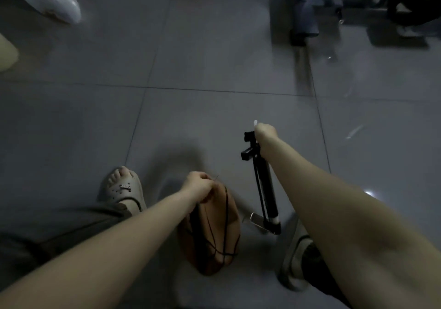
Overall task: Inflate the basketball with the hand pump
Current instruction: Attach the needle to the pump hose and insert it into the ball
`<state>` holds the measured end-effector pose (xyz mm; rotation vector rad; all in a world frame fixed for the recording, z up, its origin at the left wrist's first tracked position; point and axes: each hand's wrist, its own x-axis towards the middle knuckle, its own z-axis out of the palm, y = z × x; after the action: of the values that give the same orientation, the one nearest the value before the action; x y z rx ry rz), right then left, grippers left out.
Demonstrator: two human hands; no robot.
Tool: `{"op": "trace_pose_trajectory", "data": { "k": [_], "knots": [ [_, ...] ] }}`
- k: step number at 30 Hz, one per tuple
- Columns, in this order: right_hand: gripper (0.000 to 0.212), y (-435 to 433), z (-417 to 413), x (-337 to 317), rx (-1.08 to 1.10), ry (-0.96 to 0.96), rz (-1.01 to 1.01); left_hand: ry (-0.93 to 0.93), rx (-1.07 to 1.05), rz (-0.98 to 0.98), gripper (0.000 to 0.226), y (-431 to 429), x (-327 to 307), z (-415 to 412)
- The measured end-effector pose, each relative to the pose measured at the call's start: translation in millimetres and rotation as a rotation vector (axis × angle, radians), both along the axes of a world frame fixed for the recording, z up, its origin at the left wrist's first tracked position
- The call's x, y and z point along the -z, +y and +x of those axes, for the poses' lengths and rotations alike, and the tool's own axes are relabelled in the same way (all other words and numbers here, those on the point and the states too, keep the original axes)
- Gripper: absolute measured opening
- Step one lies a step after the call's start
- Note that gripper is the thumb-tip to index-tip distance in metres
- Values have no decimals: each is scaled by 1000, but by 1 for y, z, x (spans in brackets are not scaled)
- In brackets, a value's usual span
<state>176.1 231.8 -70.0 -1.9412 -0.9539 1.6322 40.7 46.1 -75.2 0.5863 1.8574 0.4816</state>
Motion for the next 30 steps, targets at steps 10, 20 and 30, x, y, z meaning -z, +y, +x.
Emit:
{"op": "trace_pose_trajectory", "data": {
  "k": [10, 20, 30],
  "knots": [
    [55, -19, 34, 154, 42, -21, 53, 159, 47, 0, 6, -46, 59, -10],
    [47, -56, 62, 152, -45, -329, -69, 229, -22, -35, 9, -35, 76, -14],
    [29, -149, -19, 86, -523, -4, 115, 280, -116, 111, 14, -13, 58, 4]
  ]
}}
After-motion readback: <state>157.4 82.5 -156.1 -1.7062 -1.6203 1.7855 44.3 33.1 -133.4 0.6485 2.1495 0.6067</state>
